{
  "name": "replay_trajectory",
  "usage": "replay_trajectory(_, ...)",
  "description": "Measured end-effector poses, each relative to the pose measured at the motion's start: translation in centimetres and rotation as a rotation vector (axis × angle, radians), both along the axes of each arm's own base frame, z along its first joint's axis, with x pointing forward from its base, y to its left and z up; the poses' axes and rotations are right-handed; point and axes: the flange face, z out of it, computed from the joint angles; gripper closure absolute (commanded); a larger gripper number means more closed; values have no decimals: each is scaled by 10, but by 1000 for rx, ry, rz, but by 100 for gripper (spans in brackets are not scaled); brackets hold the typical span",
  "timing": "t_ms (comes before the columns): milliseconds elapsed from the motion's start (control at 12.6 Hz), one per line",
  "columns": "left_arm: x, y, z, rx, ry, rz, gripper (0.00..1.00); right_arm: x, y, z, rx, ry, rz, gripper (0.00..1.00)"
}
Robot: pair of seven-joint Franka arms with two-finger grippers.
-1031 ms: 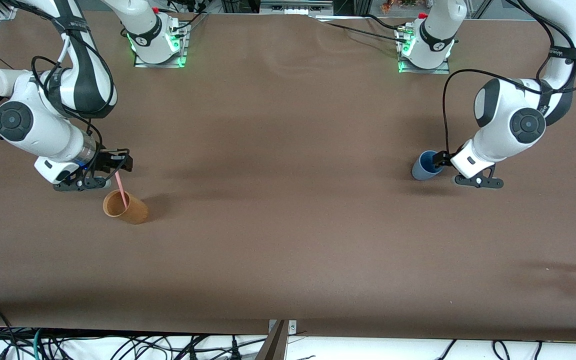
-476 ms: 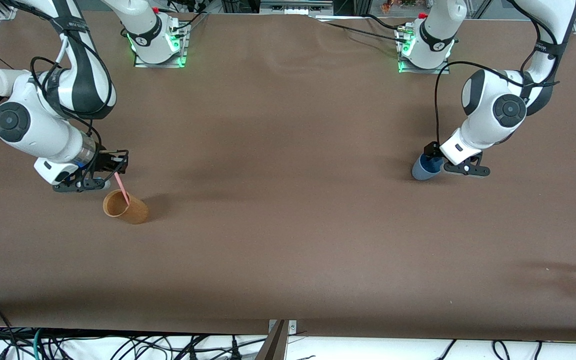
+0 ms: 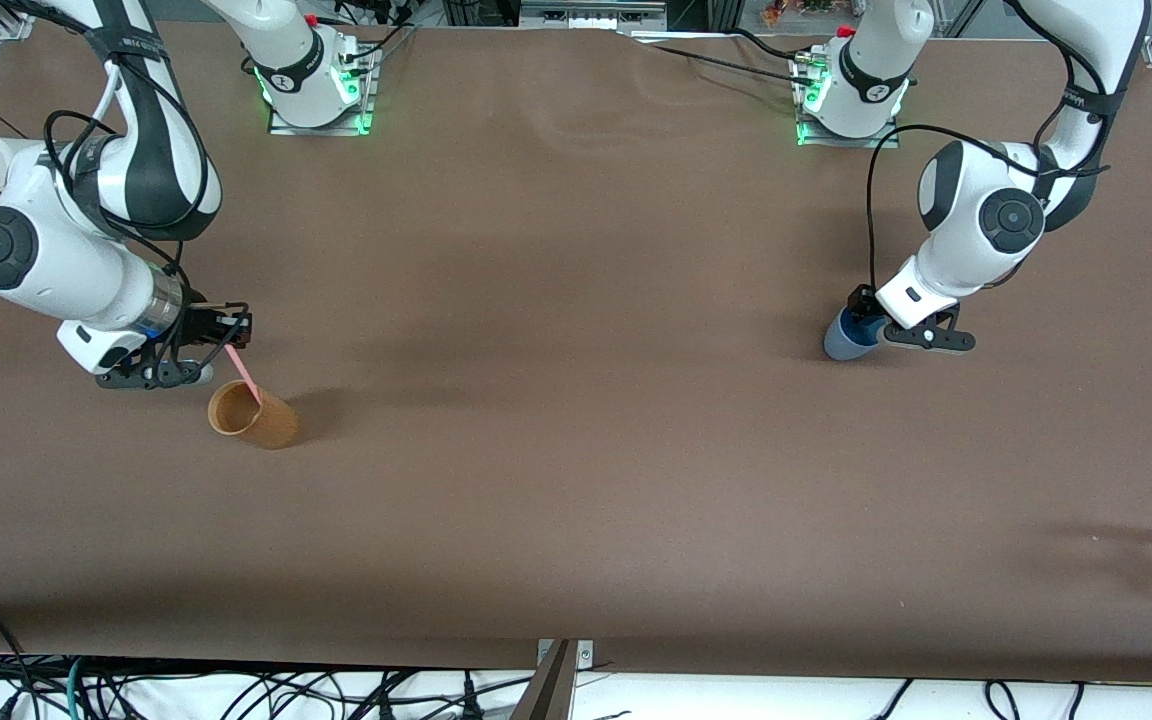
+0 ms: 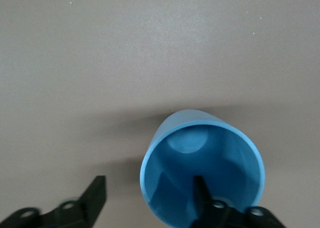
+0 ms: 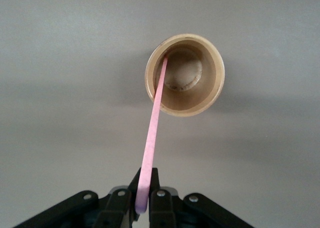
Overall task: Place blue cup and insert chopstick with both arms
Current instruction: 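Grasp the blue cup with the left gripper while the right grasps the chopstick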
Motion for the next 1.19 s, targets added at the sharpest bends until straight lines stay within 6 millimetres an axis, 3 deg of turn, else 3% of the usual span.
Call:
replay_trajectory(793, 6, 1, 6, -1, -14, 8, 100, 20, 3, 68, 3, 78, 13, 100)
replay_trajectory(1031, 27, -10, 37, 2, -25, 41, 100, 19, 2, 94, -12, 116, 22, 100)
replay_trajectory(1189, 43, -47, 69, 3, -12, 91, 100, 16, 0, 111, -33, 143, 29, 100)
